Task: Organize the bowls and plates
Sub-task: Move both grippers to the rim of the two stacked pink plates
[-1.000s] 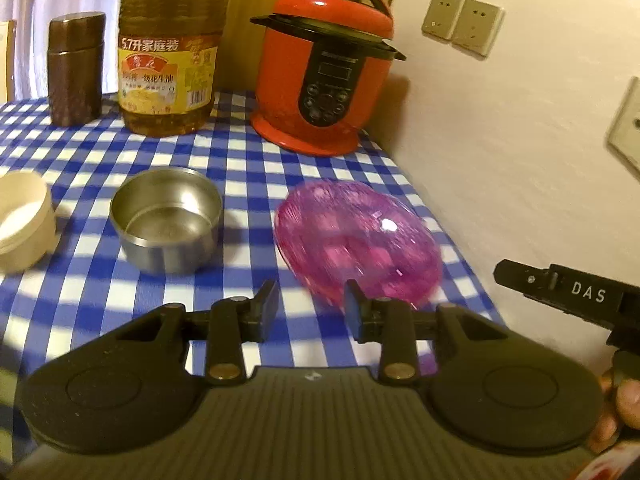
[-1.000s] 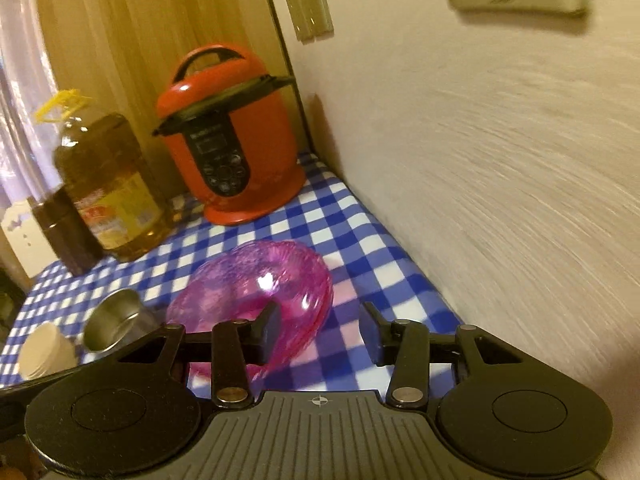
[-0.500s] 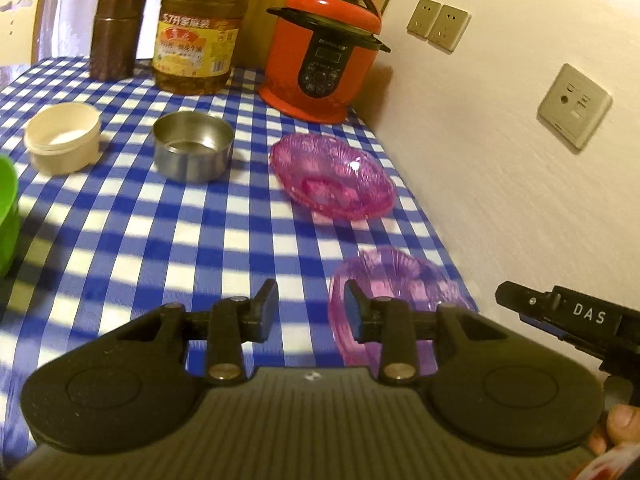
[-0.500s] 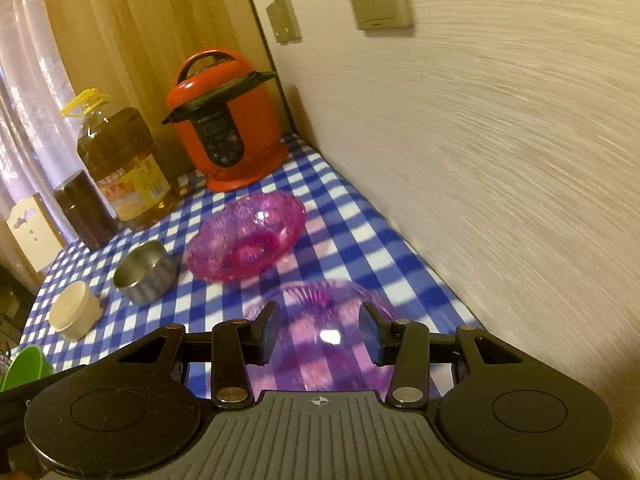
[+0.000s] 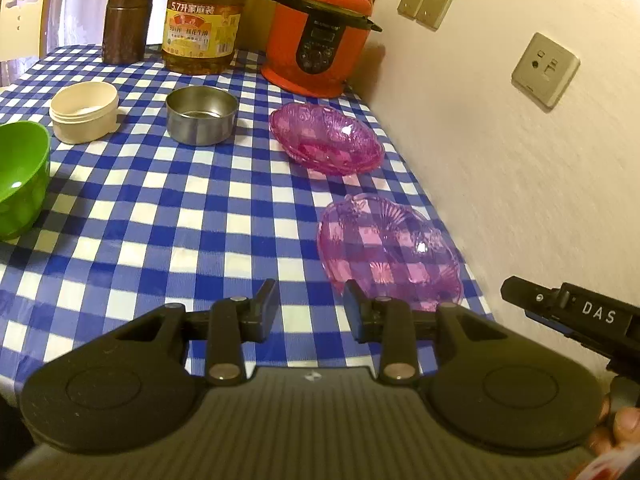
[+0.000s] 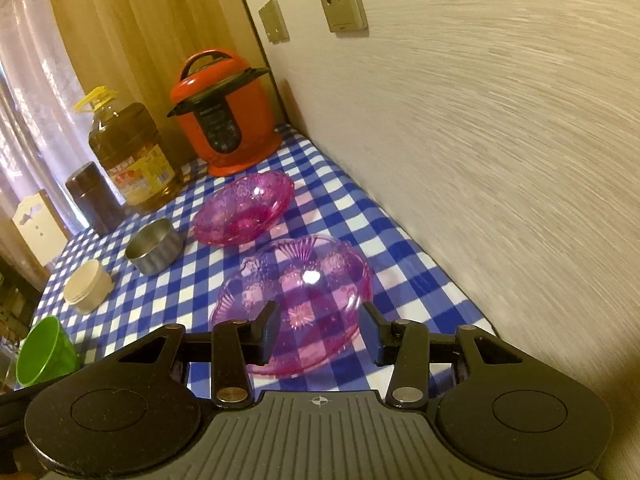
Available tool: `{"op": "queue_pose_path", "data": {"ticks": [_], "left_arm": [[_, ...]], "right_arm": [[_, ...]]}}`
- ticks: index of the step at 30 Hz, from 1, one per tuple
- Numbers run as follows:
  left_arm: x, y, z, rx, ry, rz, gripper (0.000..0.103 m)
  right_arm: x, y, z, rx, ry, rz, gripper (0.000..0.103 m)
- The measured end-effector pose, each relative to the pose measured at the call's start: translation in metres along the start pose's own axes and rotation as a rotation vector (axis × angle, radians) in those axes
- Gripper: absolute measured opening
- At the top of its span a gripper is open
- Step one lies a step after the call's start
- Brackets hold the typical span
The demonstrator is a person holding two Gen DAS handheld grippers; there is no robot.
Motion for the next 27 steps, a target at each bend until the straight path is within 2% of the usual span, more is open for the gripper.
{"op": "queue_pose_path", "data": {"ticks": [13,27], "left_arm": [[0.005,0.002,-0.006,0.002,-0.003,0.013,0.032],[0.016,-0.025,-0.009,0.017,0.002,0.047,0.032]], "right_arm": [[0.009,0.007,-0.007,-0.001,-0.007,0.014,0.044],[0.014,-0.010,-0.024,0.032,-0.024,0.021,0.044]]}}
Point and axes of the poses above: each gripper's, at about its wrist camera, not at the fingertips, and y roughly against the way its jaws point, z to its left, x to its underside, the point moved 8 cm from there along -y, roughly the way its jaws point, and after that the axes turned 10 degrees about -z, right-handed, at the moved point
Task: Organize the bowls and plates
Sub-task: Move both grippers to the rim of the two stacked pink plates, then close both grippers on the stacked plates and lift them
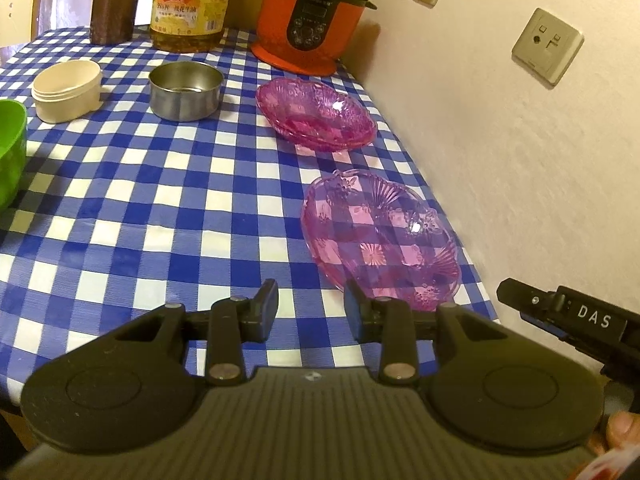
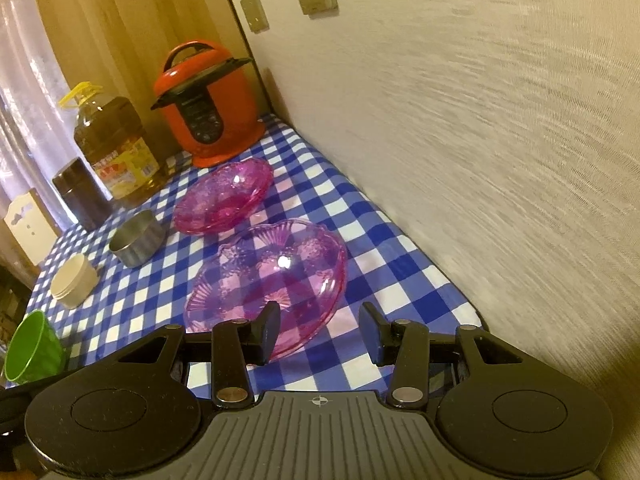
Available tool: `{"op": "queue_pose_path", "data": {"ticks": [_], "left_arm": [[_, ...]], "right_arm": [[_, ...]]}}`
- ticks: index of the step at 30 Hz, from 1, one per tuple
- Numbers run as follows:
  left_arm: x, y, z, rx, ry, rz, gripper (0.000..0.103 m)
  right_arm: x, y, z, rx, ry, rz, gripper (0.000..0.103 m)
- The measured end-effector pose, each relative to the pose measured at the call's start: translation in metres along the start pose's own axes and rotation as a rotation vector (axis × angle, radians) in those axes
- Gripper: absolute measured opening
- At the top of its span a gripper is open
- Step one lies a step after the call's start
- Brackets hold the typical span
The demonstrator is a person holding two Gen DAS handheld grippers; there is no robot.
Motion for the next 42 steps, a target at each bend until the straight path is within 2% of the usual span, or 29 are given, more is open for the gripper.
{"op": "queue_pose_path", "data": {"ticks": [14,29,34,35,37,42], "left_arm": [[-0.001,-0.038,0.000,-0.013,0.031,0.018,0.032],[0.002,-0.072,-0.006,-0.023,0.027,0.031,0.031],[0.004,-0.082,-0.006,-0.028,0.019,0.037,0.024],[0.004,-0.084,-0.006,-0.027,0.018,0.038,0.023],[0.005,-0.086,-0.006,-0.027,0.015,0.039,0.021],[0.004,-0.089,-0.008,-0.025,0.006,0.034,0.015]], "right_arm": [[0.002,-0.037,-0.020,0.013,-0.059,0.030,0.044],[0.008,-0.067,-0.024,0.010,-0.076,0.056,0.044],[0.011,-0.075,-0.022,0.021,-0.066,0.068,0.043],[0.012,-0.076,-0.022,0.024,-0.067,0.069,0.043],[0.013,-0.079,-0.022,0.020,-0.070,0.075,0.032],[0.015,-0.082,-0.018,0.007,-0.060,0.085,0.023]]}}
Point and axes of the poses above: each gripper's, at about its wrist camera, not at the fingertips, and y roughly against the way its jaws point, z to its left, x to its underside, the point moved 8 cm from there along -y, roughly the way its jaws point, and after that the axes turned 10 degrees about -z, right-handed, at the moved point
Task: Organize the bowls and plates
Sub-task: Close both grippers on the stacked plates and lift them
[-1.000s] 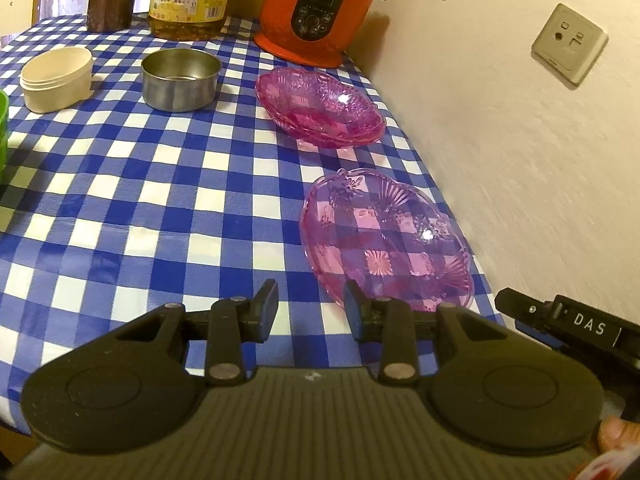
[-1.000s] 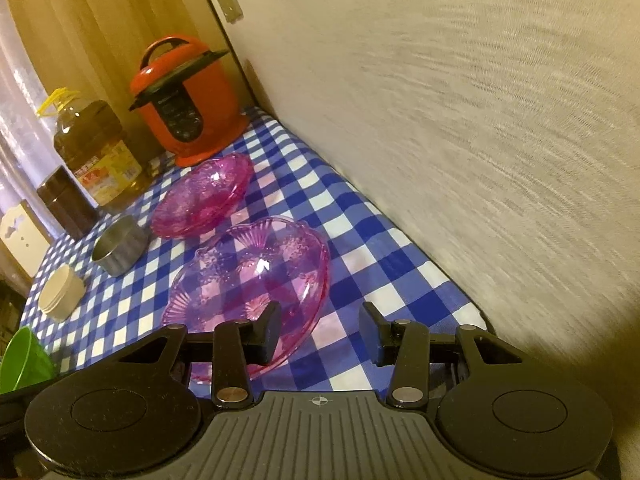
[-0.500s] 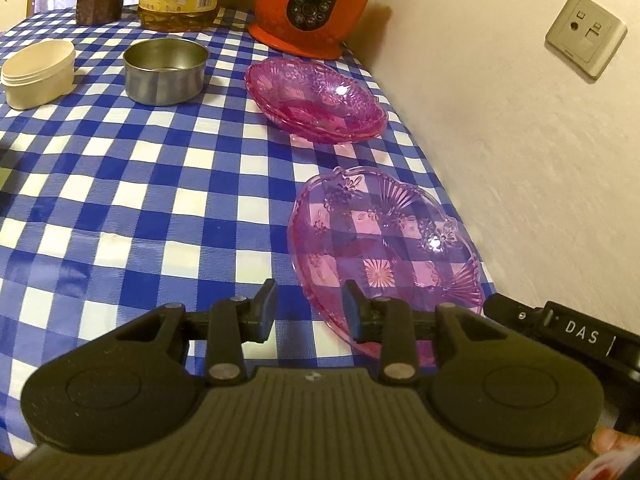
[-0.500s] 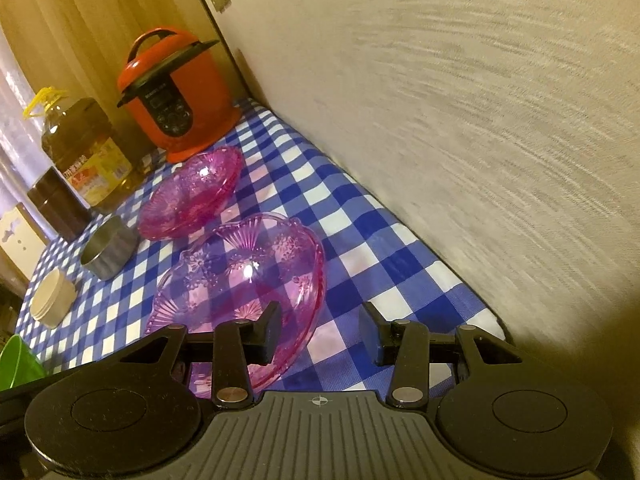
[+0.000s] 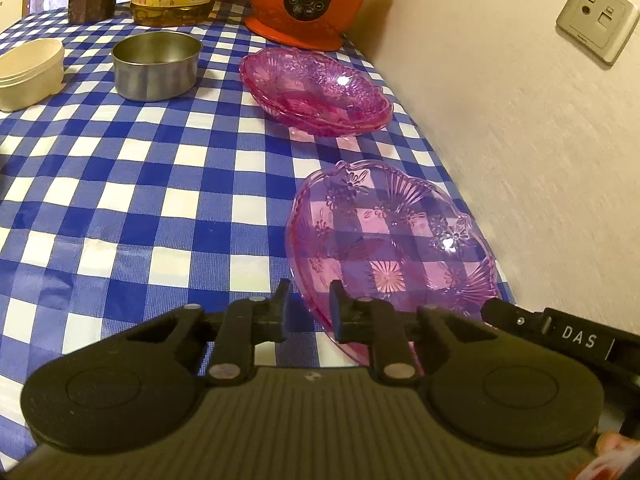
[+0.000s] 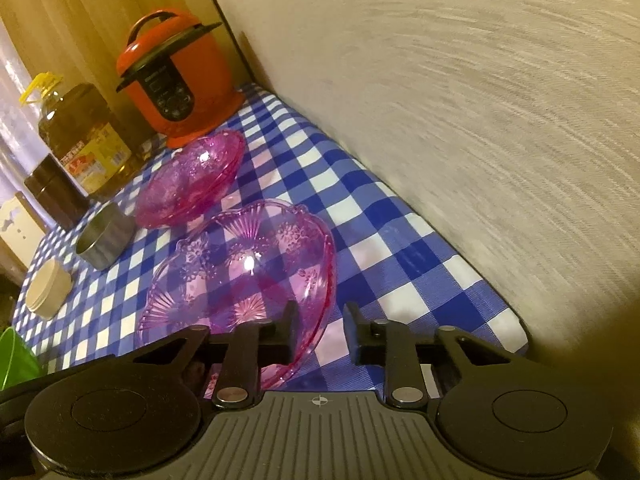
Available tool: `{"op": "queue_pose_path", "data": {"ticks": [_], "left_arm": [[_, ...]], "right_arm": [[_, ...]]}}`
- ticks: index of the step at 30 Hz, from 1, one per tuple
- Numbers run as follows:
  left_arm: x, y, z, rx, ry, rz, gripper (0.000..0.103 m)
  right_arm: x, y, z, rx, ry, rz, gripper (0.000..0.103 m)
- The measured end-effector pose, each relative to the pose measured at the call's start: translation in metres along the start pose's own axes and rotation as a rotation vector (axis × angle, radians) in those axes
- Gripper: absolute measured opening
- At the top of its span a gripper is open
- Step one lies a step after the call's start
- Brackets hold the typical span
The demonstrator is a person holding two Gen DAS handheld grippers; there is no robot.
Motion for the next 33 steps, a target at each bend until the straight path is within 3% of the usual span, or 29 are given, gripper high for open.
{"op": "queue_pose_path", "data": {"ticks": [9,33], "left_arm": [[-0.001,0.001,0.001,-0.001,-0.002,-0.003,0.013],[-0.013,0.034,0.002,0.013,-0.005,-0.063,0.013]], "right_arm": [[0.003,-0.001,0.002,0.006,0.011,0.009,0.011],[0.001,0.019,0.013,-0.036,0.044,-0.029,0.011]]}}
Point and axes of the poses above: each gripper's, at about its wrist camera, not at the fingertips, and y roughly against the way its jaws point, z to its left, x to its underside, the point moved 8 cm from there along -y, roughly the way its jaws point, and after that the axes turned 10 degrees about -z, right-handed, at the moved point
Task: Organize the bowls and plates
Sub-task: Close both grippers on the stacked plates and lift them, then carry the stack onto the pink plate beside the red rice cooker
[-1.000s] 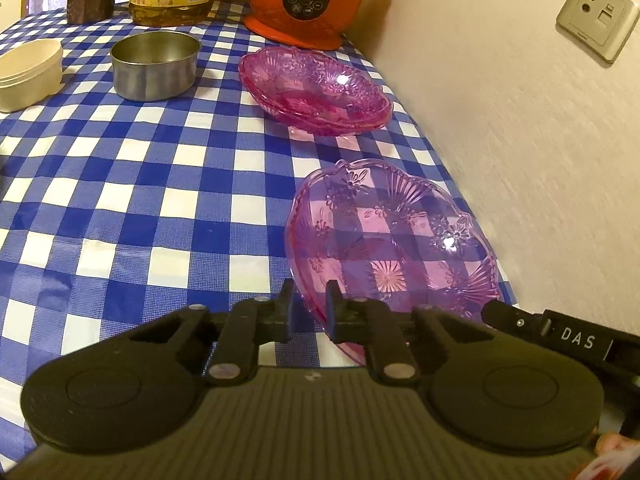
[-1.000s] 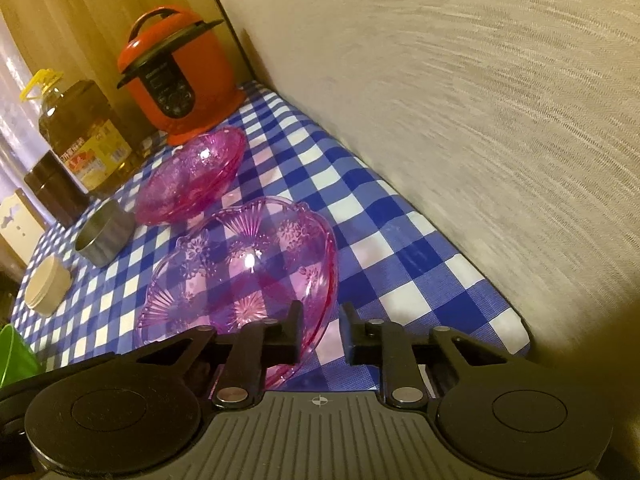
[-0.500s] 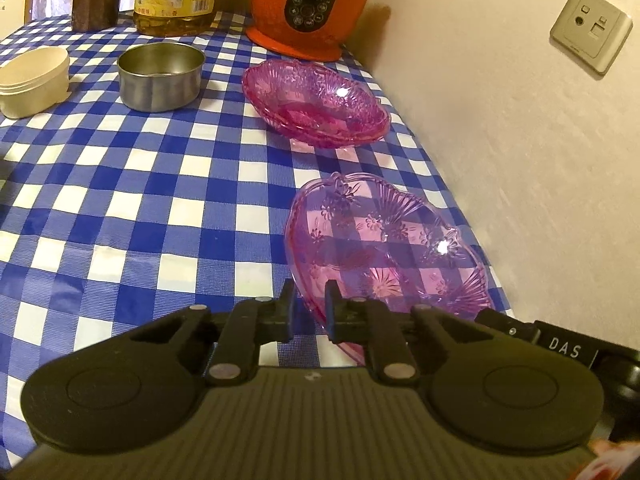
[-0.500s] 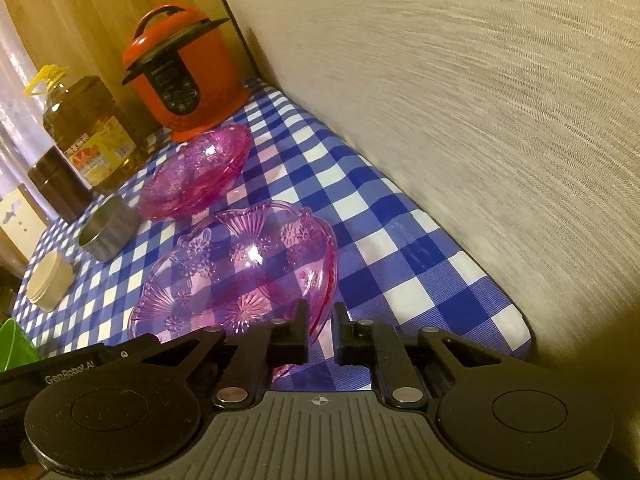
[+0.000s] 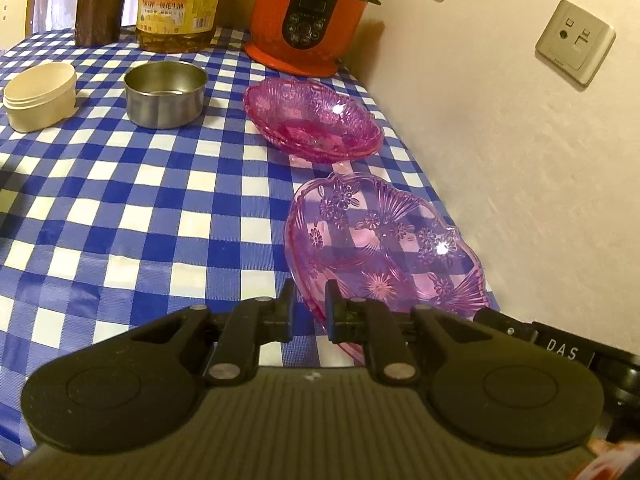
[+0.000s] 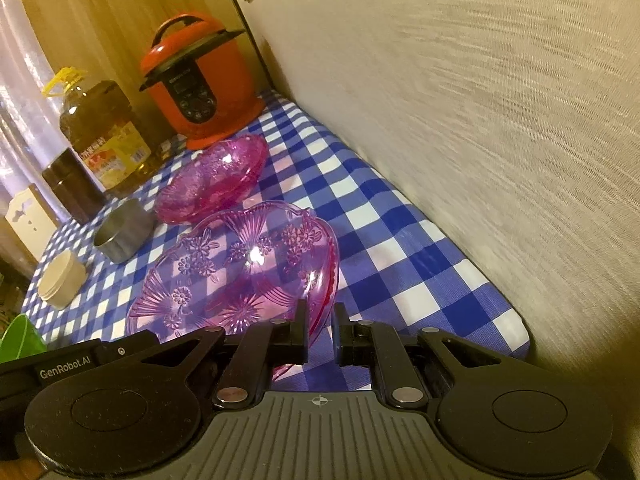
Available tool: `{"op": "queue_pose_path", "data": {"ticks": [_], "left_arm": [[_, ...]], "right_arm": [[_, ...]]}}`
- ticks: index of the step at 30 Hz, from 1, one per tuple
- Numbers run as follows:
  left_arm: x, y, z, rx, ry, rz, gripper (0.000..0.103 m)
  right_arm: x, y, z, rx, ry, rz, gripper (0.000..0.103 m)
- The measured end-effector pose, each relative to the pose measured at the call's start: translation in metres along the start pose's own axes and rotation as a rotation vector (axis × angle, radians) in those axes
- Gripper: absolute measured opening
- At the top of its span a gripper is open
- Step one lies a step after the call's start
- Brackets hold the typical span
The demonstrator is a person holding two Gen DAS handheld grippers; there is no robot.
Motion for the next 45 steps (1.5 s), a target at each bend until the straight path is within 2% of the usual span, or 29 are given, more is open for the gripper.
{"op": "queue_pose_path", "data": {"ticks": [11,21,34,45], "left_arm": [[-0.021,0.008,0.003,0.006,-0.016,-0.030,0.013],[-0.062,-0.010,0.013,0.009,-0.016,-0.058,0.013],[-0.118,-0.060,0.032,0.026,-0.025,-0.093,0.013],[-0.134,-0.115,0.047,0.035,-0.024,-0.086,0.013]], "right_arm": [[-0.015,0.007,0.017,-0.021,0.024,-0.034,0.011],[-0.043,-0.012,0.041,-0.042,0.035,-0.066,0.011],[-0.083,-0.067,0.072,-0.059,0.033,-0.118,0.011],[-0.094,-0.124,0.080,-0.041,0.044,-0.124,0.011]]}}
Point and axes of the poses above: each gripper's, at about its wrist camera, not at the fingertips, and y roughly against the way its jaws point, z to its left, x to its underside, the point moved 8 cm from there along -y, roughly the way its jaws point, and after that the axes turned 10 degrees about -z, right-handed, at the moved point
